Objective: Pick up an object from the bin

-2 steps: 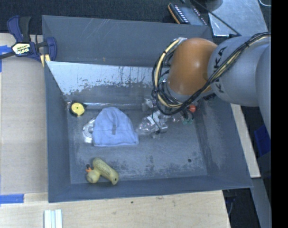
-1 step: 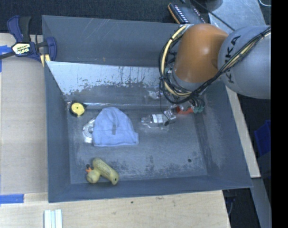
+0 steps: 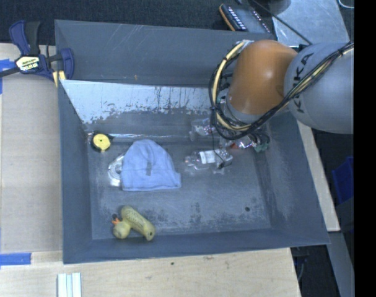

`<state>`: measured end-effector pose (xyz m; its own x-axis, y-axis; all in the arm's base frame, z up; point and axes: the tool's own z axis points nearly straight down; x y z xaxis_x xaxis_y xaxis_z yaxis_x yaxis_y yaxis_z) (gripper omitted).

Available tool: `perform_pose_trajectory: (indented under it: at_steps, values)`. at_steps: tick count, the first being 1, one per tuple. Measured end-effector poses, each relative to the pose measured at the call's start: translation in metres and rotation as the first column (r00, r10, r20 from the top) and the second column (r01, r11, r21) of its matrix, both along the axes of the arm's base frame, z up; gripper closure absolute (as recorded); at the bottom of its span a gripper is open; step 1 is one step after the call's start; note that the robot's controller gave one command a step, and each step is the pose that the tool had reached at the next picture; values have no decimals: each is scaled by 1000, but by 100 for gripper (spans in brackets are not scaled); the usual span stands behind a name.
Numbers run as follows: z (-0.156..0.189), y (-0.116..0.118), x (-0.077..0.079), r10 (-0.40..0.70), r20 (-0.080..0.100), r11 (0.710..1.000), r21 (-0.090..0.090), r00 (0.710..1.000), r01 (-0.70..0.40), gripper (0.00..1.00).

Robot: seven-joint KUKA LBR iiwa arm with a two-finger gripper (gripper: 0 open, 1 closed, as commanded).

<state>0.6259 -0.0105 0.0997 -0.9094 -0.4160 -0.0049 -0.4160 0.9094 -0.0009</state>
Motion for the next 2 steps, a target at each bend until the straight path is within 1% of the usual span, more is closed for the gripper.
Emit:
perform_pose_trajectory:
  at_steps: [1,2]
  values:
    - [-29,9,0,19,6,1000,0,1000,-19,0]
    - [-29,-11,1,244,6,970,-2,970,-244,100]
